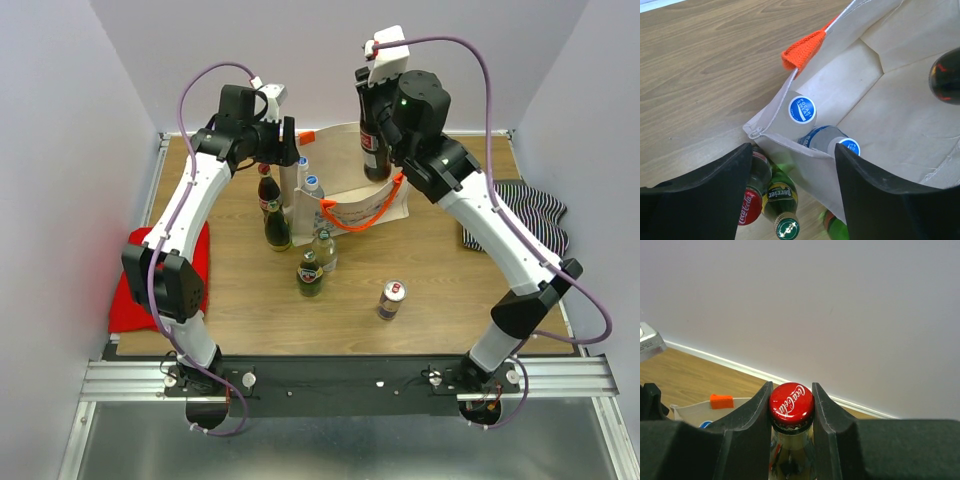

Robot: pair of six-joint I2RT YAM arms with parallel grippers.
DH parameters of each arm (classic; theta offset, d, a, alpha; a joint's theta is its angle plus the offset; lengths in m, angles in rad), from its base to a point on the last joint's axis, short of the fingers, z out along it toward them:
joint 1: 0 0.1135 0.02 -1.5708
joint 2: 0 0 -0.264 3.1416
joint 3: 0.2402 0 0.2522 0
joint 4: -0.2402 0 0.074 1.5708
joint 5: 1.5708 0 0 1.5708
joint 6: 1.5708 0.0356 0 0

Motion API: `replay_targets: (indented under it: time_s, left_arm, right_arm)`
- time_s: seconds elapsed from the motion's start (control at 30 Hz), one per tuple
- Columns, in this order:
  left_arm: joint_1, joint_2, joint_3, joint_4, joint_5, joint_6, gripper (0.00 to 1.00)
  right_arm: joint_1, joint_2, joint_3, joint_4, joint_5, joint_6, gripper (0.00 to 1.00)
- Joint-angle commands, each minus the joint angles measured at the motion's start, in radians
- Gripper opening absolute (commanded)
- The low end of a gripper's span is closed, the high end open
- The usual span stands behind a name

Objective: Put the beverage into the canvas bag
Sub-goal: Place the drink in the canvas bag.

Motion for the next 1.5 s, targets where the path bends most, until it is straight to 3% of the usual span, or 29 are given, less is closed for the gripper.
replay_targets:
  time_s: [0.0,0.67,0.97,1.47]
  left_arm:
    - [-0.005,0.017,0.025,-0.016,-0.036,0.006,0.71]
    - [-0.005,0.037,0.031,-0.035,-0.114,0.015,0.55]
    - [-0.004,0.045,0.029,-0.033,-0.11,0.018,0.55]
    - [-0.001,0.055,0.043,-0.036,-0.107,0.016,0.55]
  right_arm:
    - [-0.01,-0.03,0.032,0.205,-0.064,0.011,0.01]
    - [-0.016,-0.036,-0.064,0.222,-0.175,0.074,0.01]
    - [-0.015,-0.09,-0.238,0.386,-0.259,0.117,0.01]
    - [-0.015,-0.133,-0.477,0.688,-0.255,0.169,0.01]
